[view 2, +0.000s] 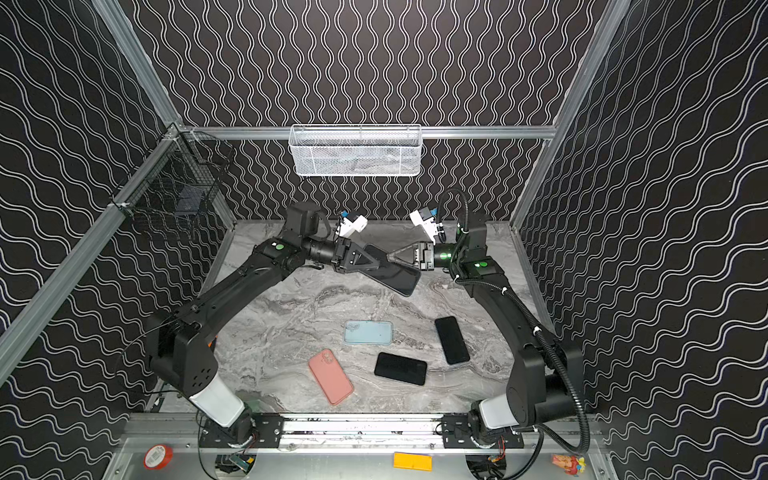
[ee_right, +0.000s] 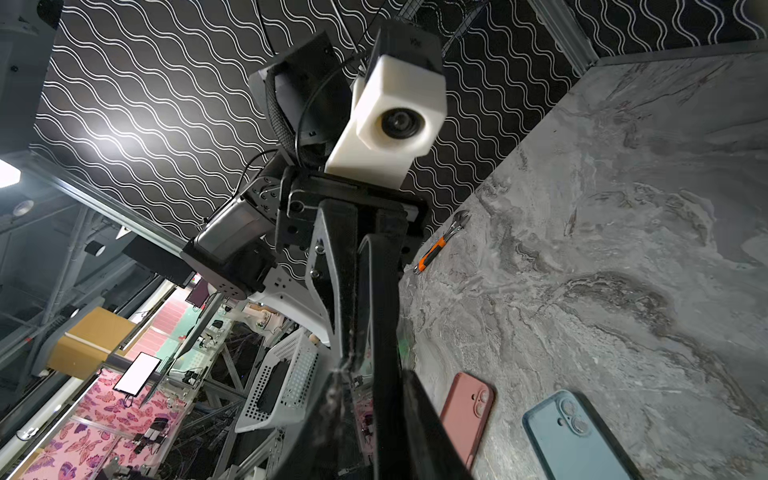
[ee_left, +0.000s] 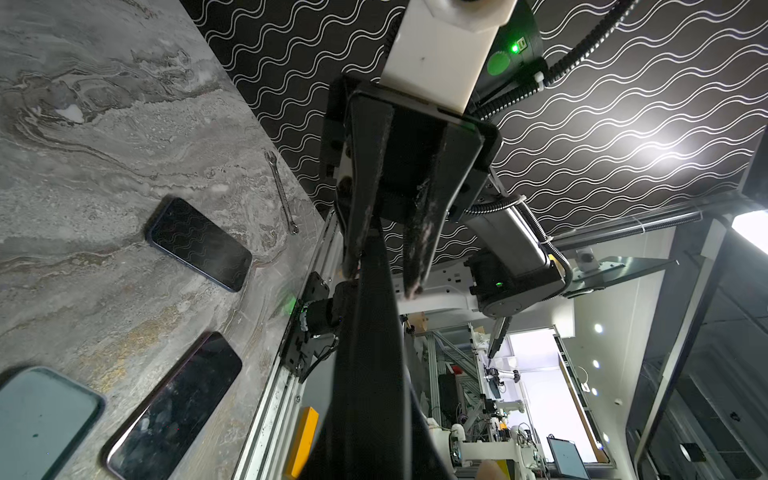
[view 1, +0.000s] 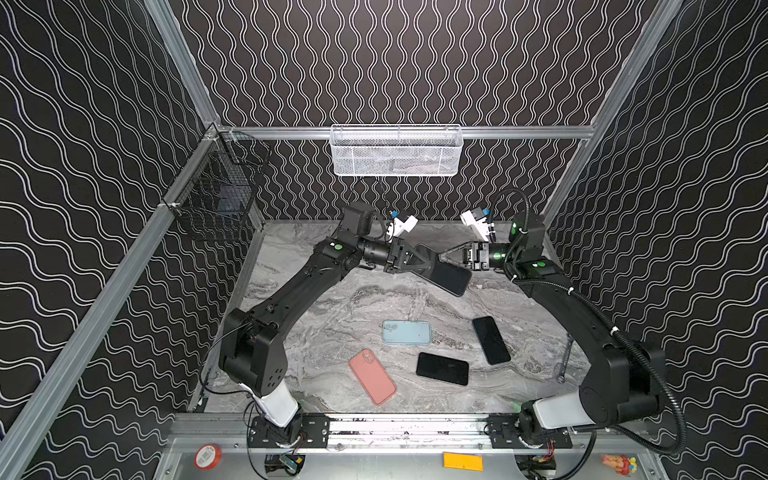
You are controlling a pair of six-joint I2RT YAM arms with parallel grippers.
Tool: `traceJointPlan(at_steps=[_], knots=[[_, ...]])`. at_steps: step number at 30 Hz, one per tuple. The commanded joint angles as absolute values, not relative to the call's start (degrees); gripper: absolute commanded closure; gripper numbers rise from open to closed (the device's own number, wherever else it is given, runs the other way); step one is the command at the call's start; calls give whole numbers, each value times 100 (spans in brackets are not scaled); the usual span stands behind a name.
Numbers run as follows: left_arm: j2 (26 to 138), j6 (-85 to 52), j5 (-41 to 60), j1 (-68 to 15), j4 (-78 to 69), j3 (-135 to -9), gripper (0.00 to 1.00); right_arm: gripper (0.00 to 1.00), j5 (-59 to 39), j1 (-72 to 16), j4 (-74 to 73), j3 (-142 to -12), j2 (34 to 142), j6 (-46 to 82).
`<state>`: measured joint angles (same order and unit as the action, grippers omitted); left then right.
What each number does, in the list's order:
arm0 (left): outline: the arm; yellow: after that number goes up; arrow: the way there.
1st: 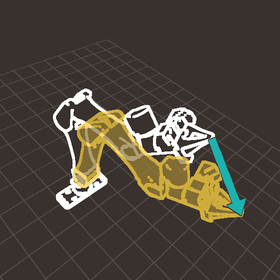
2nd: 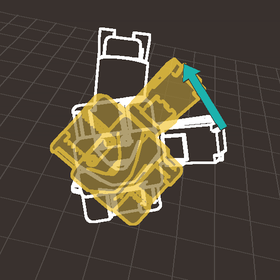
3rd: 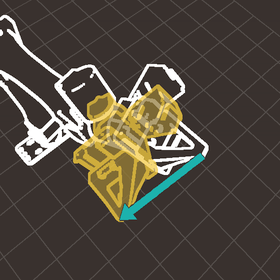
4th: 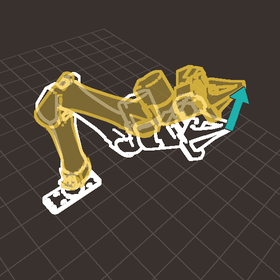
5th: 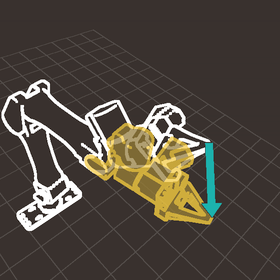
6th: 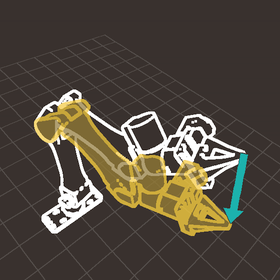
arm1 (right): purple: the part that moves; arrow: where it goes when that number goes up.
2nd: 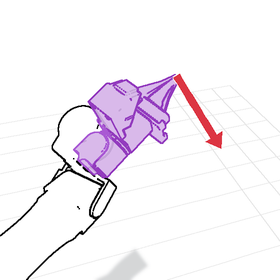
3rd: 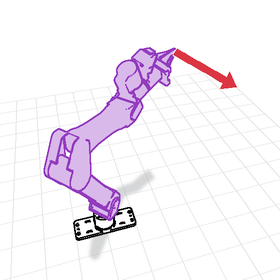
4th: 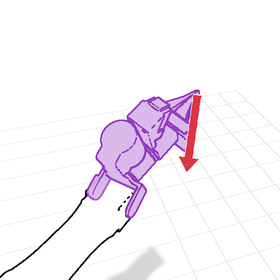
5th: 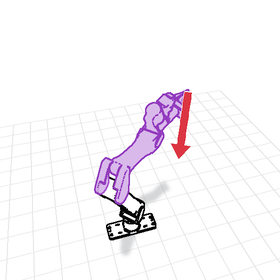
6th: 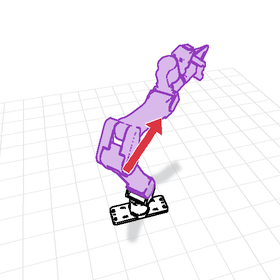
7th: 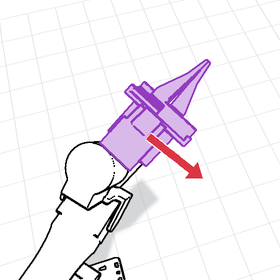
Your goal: Put the phone into the phone case
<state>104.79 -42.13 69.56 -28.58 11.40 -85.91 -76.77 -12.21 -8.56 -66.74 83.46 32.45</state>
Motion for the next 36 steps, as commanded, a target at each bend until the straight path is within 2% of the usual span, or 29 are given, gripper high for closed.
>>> traceJointPlan(at_steps=[1,12,15,19,24,27,31,34,36], knots=[[10453,-4472,6979,-2870,390,-8561,100,79,-7788,-1274,-1230,-6606,8326,3394],[10484,-4572,6798,-2869,353,-8545,100,98,-7685,-1295,-1648,-6403,8305,3741],[10462,-4492,6643,-2858,442,-8538,94,100,-7419,-1256,-1389,-6429,8261,3637],[10431,-4375,6301,-2856,668,-8531,77,100,-6887,-1096,-1063,-6459,8190,3608],[10283,-4737,5833,-2797,250,-8220,38,100,-6492,-958,-1649,-6214,8088,4251],[10106,-5023,5486,-2686,-69,-7931,24,100,-5987,-956,-1051,-6333,8035,3973],[9609,-5004,4455,-2427,223,-7513,18,100,-5138,-1011,-1031,-6148,7958,4281],[9062,-4513,3230,-2254,1223,-7382,16,100,-3620,-1398,-680,-6013,7905,4279],[8716,-4073,2058,-2217,2276,-7507,14,100,-2682,-1760,-515,-6021,8012,4382]])
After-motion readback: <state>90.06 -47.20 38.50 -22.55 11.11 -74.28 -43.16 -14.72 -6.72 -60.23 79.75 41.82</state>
